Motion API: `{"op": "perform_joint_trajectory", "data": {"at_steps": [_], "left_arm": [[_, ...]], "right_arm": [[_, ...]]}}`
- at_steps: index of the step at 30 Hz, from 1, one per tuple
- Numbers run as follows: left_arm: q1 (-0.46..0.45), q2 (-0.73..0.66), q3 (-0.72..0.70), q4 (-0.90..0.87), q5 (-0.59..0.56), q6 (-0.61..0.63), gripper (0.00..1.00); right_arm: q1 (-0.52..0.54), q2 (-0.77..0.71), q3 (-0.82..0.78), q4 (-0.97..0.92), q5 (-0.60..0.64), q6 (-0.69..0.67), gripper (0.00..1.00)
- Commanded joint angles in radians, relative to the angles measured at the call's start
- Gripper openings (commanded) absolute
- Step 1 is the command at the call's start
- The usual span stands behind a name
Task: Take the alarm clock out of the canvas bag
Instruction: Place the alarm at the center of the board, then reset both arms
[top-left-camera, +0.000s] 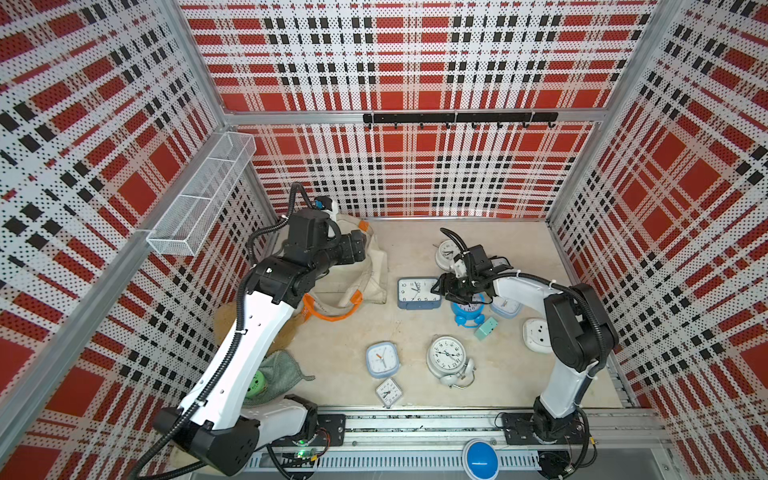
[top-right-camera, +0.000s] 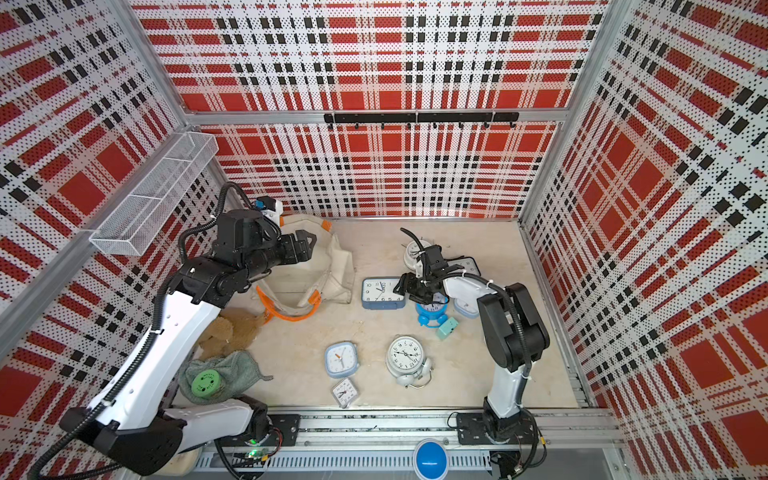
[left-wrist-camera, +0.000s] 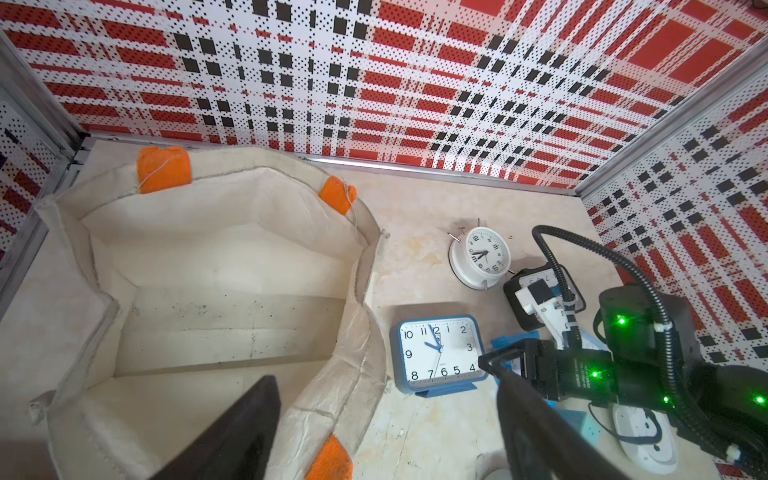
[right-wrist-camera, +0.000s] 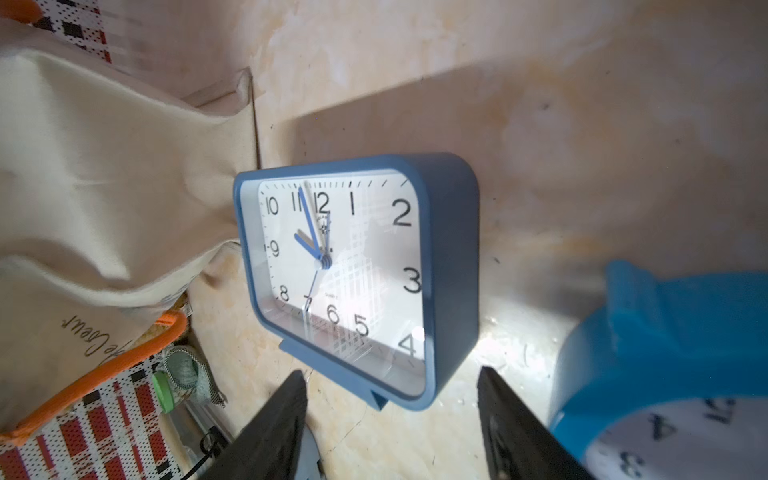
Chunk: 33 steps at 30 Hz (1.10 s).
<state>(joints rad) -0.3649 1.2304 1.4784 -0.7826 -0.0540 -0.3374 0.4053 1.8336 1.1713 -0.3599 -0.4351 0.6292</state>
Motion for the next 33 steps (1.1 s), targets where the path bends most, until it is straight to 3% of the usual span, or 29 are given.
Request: {"op": "perform_joint_trajectory", "data": {"at_steps": [1, 5, 9, 12, 13, 14, 20, 26, 33], "left_arm": [[0.017, -0.014, -0.034, -0.011, -0.041, -0.028, 0.86], [0.052, -0.04, -0.122, 0.045, -0.067, -0.043, 0.89], [0.142, -0.098, -0.279, 0.243, -0.054, -0.009, 0.91], [0.216, -0.124, -0.411, 0.434, -0.055, 0.045, 0.95], [0.244, -0.123, -0.455, 0.499, -0.049, 0.177, 0.96], [0.266, -0.12, -0.498, 0.564, -0.036, 0.088, 0.97], [0.266, -0.068, -0.77, 0.999, 0.007, 0.315, 0.99], [0.245, 0.038, -0.943, 1.256, 0.008, 0.455, 0.99], [0.336, 0.152, -1.064, 1.488, 0.053, 0.343, 0.99]], "right_arm": [[0.003, -0.003, 0.055, -0.039, 0.068, -0.035, 0.68], [0.003, -0.109, 0.074, -0.076, 0.146, -0.089, 0.69], [0.0, -0.309, 0.085, -0.099, 0.282, -0.268, 0.71], [-0.017, -0.46, 0.073, -0.099, 0.373, -0.434, 0.73], [-0.031, -0.508, 0.061, -0.093, 0.399, -0.473, 0.76], [-0.048, -0.547, 0.043, -0.083, 0.42, -0.496, 0.77], [-0.21, -0.743, -0.219, 0.12, 0.504, -0.538, 0.84], [-0.347, -0.781, -0.5, 0.384, 0.524, -0.536, 0.89], [-0.364, -0.645, -0.721, 0.805, 0.565, -0.622, 0.98]]}}
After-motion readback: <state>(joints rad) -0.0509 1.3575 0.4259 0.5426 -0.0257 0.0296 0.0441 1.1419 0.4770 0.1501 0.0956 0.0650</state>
